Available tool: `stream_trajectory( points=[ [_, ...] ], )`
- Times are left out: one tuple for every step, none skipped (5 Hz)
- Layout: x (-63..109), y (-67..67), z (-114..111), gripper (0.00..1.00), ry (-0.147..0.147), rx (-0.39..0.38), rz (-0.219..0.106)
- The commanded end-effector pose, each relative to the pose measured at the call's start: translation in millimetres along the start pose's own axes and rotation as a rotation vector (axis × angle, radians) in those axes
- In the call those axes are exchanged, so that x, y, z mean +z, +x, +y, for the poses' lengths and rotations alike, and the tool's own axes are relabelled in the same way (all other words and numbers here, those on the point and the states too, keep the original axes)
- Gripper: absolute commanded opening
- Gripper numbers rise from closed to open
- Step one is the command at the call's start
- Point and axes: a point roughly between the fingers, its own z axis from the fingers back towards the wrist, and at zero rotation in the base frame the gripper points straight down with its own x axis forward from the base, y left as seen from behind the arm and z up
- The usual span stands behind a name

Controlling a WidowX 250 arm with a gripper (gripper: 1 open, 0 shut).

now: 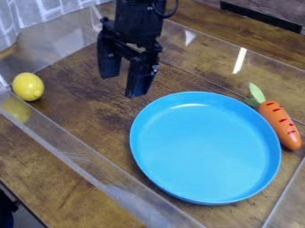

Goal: Put the lemon on the blue tray

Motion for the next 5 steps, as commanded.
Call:
stream_trajectory(
  points=[
    [16.2, -4.0, -3.9, 1.00, 0.013, 0.019, -0.057],
    [12.3, 2.9, 6.1, 1.00, 0.017, -0.003, -0.050],
    [11.0, -9.9, 24.4, 1.00, 0.022, -0.015, -0.048],
    [8.7, -13.8, 48.4, 1.00, 0.031, -0.040, -0.046],
    [6.7, -21.6, 47.7, 1.00, 0.043, -0.076, -0.039]
  ],
)
